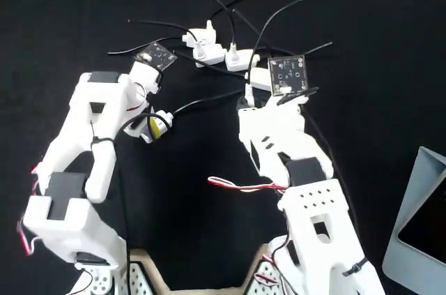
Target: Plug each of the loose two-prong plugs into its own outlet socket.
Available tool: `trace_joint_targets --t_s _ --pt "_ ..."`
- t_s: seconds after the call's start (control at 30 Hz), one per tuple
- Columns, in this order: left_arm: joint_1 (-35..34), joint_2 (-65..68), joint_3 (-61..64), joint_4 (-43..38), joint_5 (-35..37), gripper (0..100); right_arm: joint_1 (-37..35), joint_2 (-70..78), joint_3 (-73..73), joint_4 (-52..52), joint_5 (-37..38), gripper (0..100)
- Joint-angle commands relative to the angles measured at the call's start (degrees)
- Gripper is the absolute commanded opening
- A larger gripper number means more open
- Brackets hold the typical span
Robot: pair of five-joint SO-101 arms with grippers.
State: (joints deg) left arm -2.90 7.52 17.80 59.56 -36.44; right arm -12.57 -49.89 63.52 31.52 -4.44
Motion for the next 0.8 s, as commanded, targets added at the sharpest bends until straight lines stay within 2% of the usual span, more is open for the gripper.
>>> trace_joint_targets --t_s 0.0,0.2,0.37,0.6,0.77 --pt "2.24 2.99 -0.92 -1.93 -1.85 29 0.53 -1.80 -0.40 0.18 -0.18 1.3" --pt "7.43 3.78 -0.75 -1.49 -1.76 17 0.53 -1.80 -0.40 0.18 -0.18 1.3" --pt "12.00 3.78 -0.13 -1.32 -1.49 16 0.70 -1.80 -0.40 0.18 -0.18 1.3" --pt "14.99 2.29 0.40 0.09 1.49 17 0.70 -1.80 -0.40 0.26 -0.18 1.3" --pt "13.32 -5.80 2.95 2.55 2.81 28 0.79 -1.80 -0.40 0.26 -0.18 1.4"
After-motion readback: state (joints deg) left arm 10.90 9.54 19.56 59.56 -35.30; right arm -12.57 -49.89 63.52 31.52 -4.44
